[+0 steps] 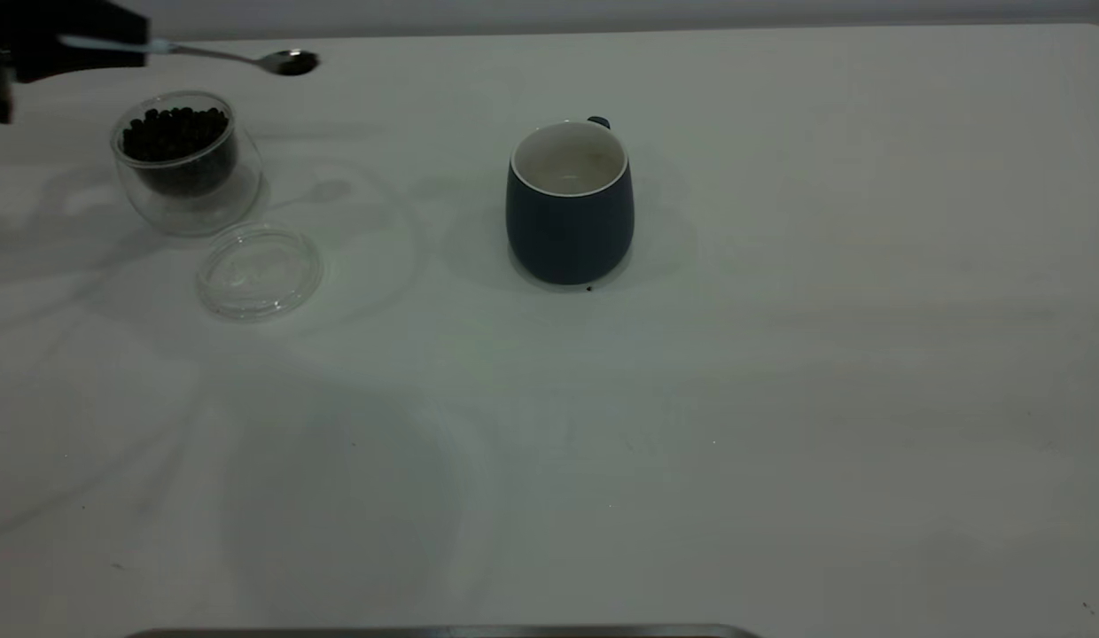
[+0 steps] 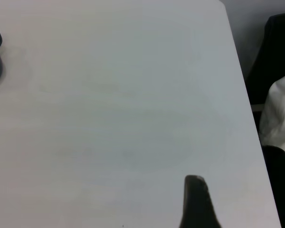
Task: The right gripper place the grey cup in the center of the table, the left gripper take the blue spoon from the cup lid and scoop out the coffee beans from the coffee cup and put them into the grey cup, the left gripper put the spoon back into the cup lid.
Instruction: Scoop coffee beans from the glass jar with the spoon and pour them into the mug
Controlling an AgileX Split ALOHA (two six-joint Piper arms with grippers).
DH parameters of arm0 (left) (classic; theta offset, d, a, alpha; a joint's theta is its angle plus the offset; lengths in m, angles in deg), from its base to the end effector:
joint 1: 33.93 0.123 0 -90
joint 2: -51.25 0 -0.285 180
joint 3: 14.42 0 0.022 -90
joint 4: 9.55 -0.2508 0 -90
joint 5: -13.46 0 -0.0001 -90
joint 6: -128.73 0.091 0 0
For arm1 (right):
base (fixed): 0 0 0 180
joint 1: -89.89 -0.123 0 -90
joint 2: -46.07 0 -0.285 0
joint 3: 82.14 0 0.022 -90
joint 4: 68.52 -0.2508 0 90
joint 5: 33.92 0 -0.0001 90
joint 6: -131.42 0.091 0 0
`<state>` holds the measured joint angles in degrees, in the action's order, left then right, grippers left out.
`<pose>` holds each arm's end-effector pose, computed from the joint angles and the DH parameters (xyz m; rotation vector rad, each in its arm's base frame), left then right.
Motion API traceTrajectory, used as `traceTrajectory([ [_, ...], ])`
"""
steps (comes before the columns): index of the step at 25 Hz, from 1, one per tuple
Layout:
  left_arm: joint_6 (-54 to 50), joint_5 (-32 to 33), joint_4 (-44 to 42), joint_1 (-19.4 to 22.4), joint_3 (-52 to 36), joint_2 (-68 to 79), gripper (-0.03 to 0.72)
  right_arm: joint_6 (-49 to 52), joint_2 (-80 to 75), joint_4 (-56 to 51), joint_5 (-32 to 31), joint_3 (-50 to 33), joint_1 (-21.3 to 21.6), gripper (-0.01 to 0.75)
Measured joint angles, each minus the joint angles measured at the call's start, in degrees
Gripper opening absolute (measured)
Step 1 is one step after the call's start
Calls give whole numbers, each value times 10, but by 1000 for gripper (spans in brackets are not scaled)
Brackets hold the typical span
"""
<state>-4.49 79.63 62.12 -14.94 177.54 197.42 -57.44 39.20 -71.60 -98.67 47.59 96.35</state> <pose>0.4417 0.0684 0.0782 -0.3644 2.4609 -1.3999 -0.0065 0.0052 0.2636 -0.0489 2.1269 -0.0928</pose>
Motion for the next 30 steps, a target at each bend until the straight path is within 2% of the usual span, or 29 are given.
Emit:
traceTrajectory([
  [19, -3, 0, 26, -156, 0, 0, 122, 0, 0, 0, 0, 0, 0, 459],
  [23, -4, 0, 26, -177, 0, 0, 122, 0, 0, 0, 0, 0, 0, 459],
  [30, 26, -25, 26, -189, 0, 0, 122, 0, 0, 0, 0, 0, 0, 459],
])
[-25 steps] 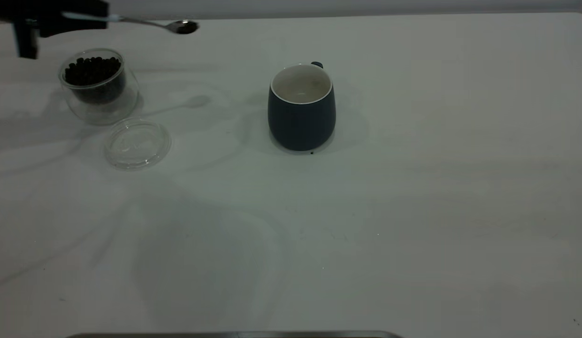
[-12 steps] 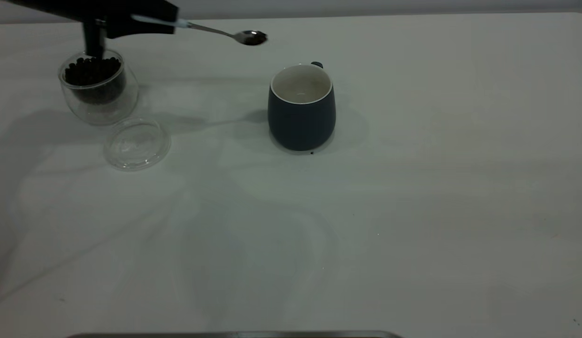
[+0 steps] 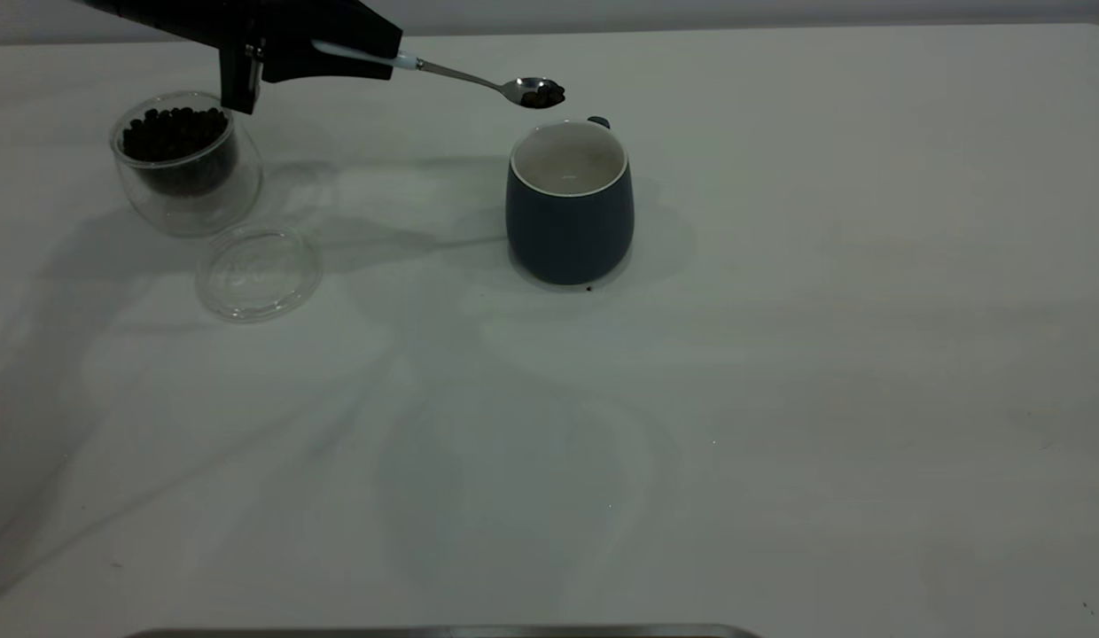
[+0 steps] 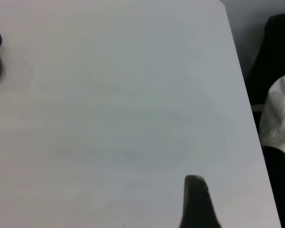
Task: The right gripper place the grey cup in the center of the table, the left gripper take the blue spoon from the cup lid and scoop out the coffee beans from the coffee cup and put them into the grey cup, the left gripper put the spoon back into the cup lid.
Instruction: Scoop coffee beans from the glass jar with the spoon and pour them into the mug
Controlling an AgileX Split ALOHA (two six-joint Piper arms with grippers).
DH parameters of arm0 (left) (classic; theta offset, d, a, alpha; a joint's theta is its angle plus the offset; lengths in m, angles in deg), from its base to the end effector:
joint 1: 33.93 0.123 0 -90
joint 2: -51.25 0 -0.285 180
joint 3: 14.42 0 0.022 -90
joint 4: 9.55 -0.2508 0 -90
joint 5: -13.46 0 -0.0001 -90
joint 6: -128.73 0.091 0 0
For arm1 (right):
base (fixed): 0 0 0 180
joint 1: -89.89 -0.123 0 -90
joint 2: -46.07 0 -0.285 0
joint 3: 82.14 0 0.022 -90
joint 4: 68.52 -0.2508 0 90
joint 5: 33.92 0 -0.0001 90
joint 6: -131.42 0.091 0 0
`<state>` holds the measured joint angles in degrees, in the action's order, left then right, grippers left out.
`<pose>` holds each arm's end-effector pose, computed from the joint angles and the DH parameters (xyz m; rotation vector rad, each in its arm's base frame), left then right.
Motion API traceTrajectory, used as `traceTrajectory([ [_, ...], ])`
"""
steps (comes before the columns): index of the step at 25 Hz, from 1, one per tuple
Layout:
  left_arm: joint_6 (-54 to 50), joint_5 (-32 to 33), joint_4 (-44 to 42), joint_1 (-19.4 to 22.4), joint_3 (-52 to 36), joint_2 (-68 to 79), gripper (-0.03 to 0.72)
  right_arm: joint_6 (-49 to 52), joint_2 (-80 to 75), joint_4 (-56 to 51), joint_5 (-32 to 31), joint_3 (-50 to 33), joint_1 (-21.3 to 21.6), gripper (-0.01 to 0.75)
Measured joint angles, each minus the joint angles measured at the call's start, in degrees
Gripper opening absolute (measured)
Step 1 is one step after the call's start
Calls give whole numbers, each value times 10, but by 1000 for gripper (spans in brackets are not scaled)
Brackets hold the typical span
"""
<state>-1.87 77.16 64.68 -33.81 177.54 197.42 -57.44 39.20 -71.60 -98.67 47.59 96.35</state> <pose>0.4454 -0.0776 0.0786 0.0351 2.5552 -1.4818 -0.0065 0.0052 0.2636 -0.0489 2.1269 -0.0928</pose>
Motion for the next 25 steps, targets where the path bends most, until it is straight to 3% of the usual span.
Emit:
traceTrajectory([
  [12, 183, -33, -1, -6, 0, 0, 122, 0, 0, 0, 0, 0, 0, 459],
  [21, 382, -82, -1, -50, 0, 0, 122, 0, 0, 0, 0, 0, 0, 459],
  [25, 415, -96, 8, -58, 0, 0, 122, 0, 0, 0, 0, 0, 0, 459],
])
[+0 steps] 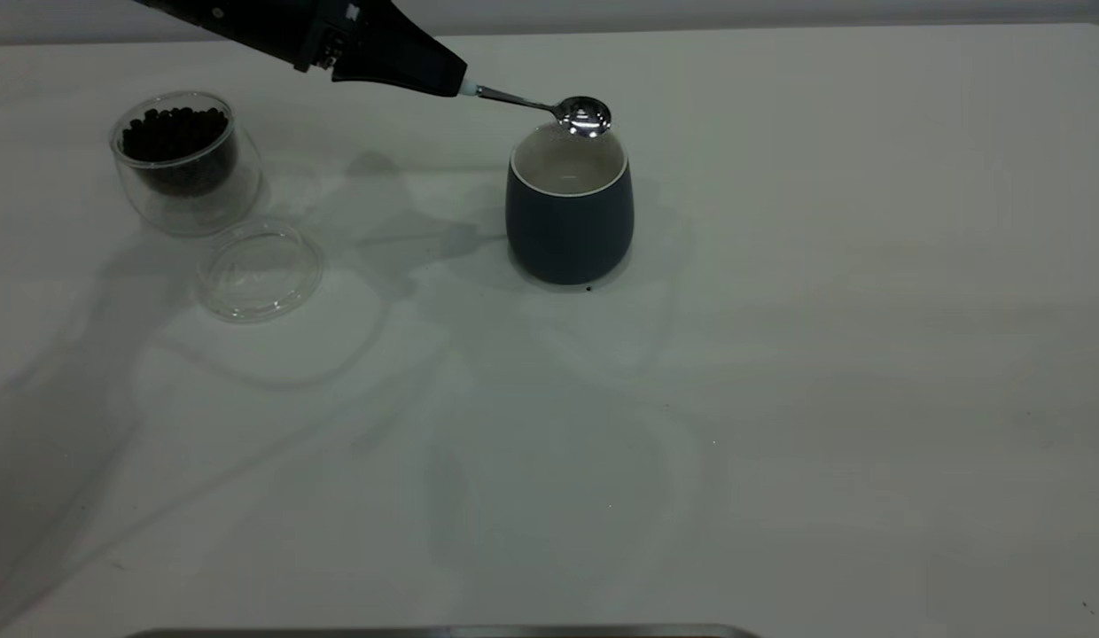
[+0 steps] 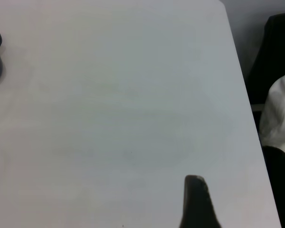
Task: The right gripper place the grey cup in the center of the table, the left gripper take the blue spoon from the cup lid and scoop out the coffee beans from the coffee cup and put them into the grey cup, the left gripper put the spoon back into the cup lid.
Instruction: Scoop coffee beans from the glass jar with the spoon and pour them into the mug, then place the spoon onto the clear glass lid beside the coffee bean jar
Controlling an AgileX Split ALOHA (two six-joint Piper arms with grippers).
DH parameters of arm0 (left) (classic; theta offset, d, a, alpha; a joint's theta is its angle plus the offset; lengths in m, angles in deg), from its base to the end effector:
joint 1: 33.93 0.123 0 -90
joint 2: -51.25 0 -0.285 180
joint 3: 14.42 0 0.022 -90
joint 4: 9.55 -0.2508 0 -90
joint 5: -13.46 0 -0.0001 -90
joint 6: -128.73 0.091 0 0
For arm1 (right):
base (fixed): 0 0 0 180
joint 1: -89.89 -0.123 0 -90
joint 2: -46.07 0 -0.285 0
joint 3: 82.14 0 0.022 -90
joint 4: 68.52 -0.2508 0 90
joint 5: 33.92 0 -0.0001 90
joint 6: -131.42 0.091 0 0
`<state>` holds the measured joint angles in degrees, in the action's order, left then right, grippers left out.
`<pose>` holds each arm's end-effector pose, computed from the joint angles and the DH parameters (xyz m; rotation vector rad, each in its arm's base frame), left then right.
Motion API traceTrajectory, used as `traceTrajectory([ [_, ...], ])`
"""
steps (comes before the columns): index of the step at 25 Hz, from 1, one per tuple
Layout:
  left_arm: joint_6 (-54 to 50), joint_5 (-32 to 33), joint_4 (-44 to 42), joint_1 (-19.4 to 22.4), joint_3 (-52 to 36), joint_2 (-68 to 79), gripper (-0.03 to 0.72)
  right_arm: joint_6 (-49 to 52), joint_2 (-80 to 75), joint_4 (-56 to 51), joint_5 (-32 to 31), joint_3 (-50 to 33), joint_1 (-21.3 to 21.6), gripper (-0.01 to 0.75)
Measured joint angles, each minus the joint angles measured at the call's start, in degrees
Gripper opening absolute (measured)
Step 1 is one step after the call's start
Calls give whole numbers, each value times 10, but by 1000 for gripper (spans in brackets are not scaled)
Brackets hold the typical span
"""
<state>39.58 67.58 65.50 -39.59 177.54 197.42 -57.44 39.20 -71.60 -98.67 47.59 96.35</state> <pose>0.4475 -0.1160 0.0718 0.8858 2.2037 -1.0285 -0.0065 0.0052 0.2636 -0.0489 2.1269 -0.0928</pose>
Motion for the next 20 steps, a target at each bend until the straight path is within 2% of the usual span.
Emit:
traceTrajectory([
  [2, -14, 11, 15, 2, 0, 0, 122, 0, 0, 0, 0, 0, 0, 459],
  [5, -92, 56, 32, 21, 0, 0, 122, 0, 0, 0, 0, 0, 0, 459],
  [8, -179, 103, 32, 60, 0, 0, 122, 0, 0, 0, 0, 0, 0, 459],
  [11, -232, 115, 31, 109, -1, -4, 122, 0, 0, 0, 0, 0, 0, 459],
  [14, -236, 114, 32, 140, -37, -29, 122, 0, 0, 0, 0, 0, 0, 459],
  [17, -202, 118, 43, 164, -111, -67, 122, 0, 0, 0, 0, 0, 0, 459],
  [20, -175, 121, 54, 209, -191, -83, 122, 0, 0, 0, 0, 0, 0, 459],
])
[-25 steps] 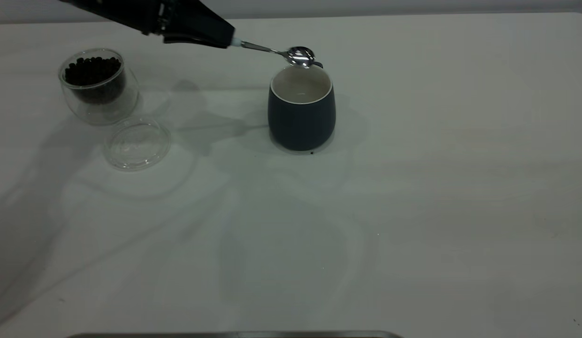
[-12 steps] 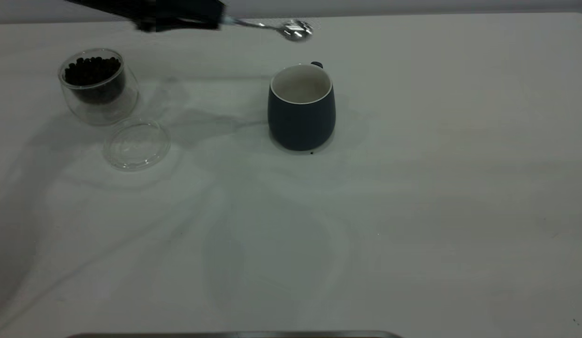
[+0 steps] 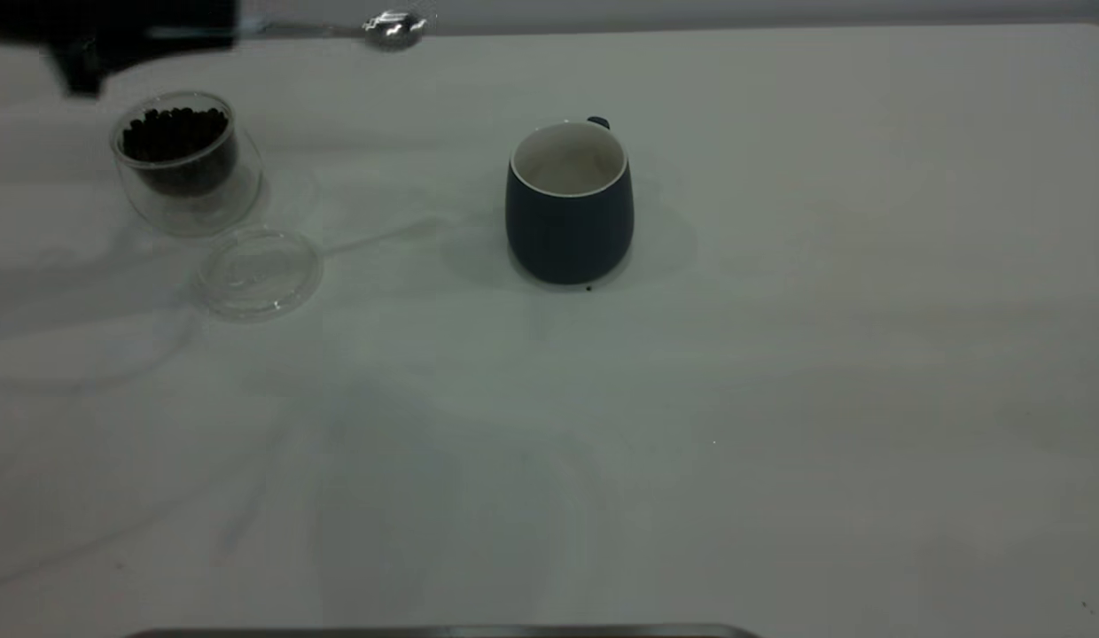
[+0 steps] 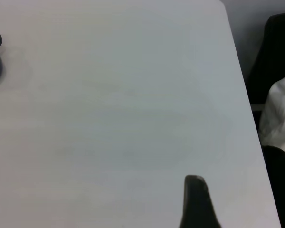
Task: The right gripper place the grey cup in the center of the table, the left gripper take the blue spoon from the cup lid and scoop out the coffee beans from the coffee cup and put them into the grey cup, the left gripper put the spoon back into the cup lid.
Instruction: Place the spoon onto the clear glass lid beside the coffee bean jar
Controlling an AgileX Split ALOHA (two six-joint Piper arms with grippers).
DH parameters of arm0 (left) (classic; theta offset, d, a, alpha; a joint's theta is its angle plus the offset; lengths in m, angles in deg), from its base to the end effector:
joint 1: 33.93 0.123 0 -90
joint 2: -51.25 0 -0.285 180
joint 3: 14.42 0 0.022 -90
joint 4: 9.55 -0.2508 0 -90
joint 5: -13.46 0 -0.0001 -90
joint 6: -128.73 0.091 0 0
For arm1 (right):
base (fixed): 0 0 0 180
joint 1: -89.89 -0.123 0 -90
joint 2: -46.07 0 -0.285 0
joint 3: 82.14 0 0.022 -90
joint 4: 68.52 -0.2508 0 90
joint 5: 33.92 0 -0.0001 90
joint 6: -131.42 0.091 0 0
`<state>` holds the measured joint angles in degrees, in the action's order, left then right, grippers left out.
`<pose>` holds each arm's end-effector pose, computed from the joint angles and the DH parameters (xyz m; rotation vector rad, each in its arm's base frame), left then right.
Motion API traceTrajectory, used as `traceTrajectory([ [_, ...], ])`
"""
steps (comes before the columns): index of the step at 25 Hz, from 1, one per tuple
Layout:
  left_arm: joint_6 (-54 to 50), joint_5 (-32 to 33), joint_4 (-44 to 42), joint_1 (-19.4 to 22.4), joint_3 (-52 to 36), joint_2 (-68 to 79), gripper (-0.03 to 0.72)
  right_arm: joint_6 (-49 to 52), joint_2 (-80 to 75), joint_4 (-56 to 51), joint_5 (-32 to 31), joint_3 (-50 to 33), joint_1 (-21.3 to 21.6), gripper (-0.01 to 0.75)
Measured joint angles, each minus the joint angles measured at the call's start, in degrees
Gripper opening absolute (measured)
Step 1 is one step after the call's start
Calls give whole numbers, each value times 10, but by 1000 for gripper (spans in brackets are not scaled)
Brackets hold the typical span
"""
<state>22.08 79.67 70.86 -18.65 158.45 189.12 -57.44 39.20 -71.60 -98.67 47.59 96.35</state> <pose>0.3910 0.0217 0.0834 -0.0033 2.3517 -1.3978 -0.0065 0.0052 0.2636 -0.0489 2.1269 -0.0928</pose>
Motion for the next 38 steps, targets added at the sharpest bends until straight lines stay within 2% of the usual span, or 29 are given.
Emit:
traceTrajectory([
  [3, 20, -6, 1, 62, -54, 1, 122, 0, 0, 0, 0, 0, 0, 459],
  [7, 26, -8, -26, 136, -82, 1, 122, 0, 0, 0, 0, 0, 0, 459],
  [12, -7, -57, -118, 177, -84, 2, 122, 0, 0, 0, 0, 0, 0, 459],
  [16, -9, -82, -116, 181, -84, 27, 122, 0, 0, 0, 0, 0, 0, 459],
  [30, 128, -81, 27, 181, -84, 170, 122, 0, 0, 0, 0, 0, 0, 459],
  [38, 134, -81, 55, 156, -84, 176, 122, 0, 0, 0, 0, 0, 0, 459],
])
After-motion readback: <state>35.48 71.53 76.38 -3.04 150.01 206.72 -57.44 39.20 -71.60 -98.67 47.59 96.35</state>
